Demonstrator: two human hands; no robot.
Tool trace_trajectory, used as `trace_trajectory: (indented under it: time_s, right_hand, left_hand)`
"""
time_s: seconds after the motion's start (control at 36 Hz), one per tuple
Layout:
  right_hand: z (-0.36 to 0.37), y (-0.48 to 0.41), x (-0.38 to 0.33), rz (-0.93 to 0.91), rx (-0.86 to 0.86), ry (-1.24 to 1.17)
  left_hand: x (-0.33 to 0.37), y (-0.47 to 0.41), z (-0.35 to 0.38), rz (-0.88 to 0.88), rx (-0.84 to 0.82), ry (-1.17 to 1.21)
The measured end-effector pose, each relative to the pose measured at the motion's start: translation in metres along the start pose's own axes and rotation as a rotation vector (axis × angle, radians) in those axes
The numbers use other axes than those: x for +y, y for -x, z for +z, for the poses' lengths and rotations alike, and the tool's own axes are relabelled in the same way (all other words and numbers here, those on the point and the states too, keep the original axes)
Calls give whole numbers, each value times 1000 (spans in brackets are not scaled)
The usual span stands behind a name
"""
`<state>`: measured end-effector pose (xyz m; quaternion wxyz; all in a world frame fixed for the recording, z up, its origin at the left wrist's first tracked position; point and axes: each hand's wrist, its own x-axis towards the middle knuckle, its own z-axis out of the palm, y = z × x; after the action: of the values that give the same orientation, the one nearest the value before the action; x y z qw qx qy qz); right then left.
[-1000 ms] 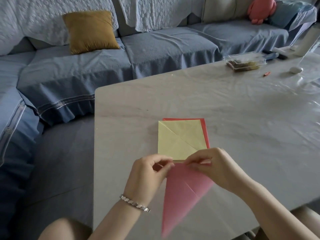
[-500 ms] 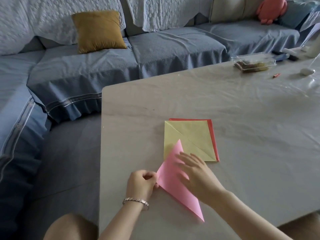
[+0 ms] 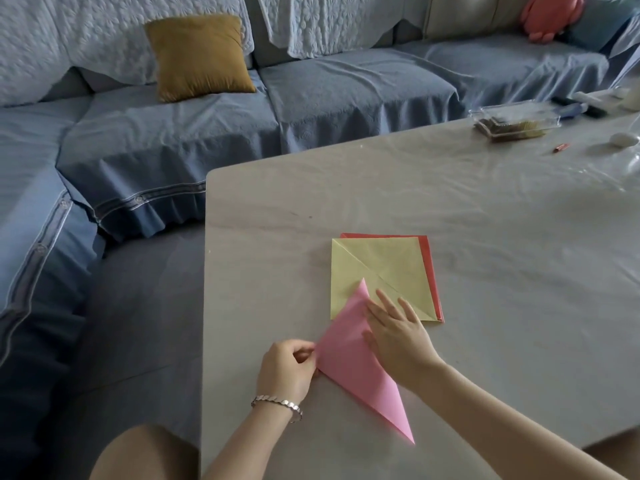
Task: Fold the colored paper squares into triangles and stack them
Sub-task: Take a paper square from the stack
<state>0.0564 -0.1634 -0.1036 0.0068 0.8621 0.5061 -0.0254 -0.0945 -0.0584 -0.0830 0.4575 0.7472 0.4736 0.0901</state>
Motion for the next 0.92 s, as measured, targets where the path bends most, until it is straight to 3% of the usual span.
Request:
trace_trajectory:
  time_s: [0.11,0.36,0.92]
  right_hand:
    - [-8,-24,4,-49,-110,-92]
    - [-9,-56,18,-73,-118,-124]
    - [-8,17,40,-308,-309,-221]
  left_hand:
    - [-3,0,0,3,-16,8]
    - [-6,0,1,-8,-6,24]
    - [-7,-2,4,-14,17,77]
